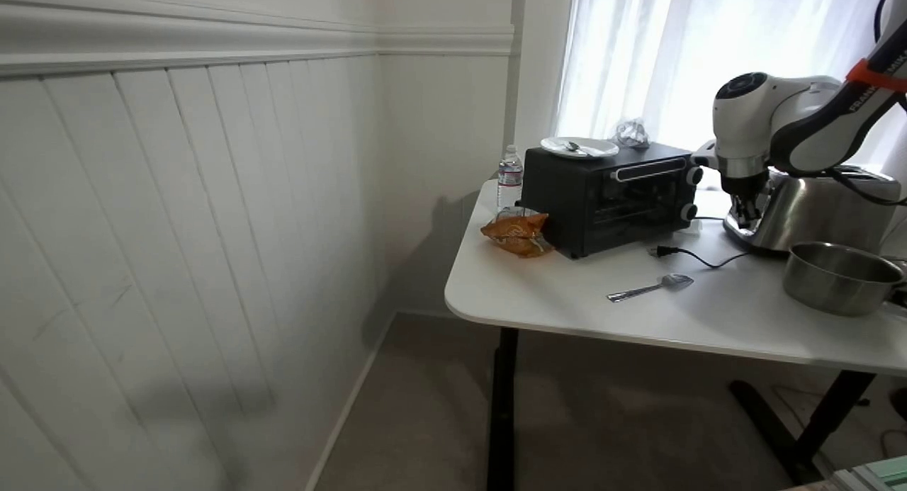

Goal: Push a button on the toaster

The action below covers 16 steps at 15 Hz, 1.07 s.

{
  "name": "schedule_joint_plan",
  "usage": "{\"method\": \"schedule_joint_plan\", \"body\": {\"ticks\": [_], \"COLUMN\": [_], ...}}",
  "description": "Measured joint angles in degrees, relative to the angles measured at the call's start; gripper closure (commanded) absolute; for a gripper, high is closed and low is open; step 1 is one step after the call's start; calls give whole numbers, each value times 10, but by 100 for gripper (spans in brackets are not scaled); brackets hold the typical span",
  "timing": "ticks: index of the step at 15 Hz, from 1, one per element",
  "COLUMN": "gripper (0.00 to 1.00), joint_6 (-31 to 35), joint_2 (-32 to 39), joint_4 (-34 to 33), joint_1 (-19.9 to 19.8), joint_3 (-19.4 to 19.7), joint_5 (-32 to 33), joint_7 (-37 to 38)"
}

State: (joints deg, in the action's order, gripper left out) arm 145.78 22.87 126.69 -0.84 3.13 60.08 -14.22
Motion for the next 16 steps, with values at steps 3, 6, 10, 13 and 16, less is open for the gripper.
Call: {"method": "schedule_joint_plan", "body": {"ticks": [3, 6, 10, 13, 16], "gripper": [100, 100, 100, 100, 100], "joint_6": [12, 27, 55, 71, 79], "joint_2": [8, 14, 20, 24, 28], "joint_4": [-5, -10, -17, -21, -28], "joint_1": [-6, -14, -17, -17, -16], "joint_3": [2, 5, 15, 20, 26], "joint_5": [0, 0, 11, 25, 53], "joint_7": [0, 1, 13, 27, 51]}}
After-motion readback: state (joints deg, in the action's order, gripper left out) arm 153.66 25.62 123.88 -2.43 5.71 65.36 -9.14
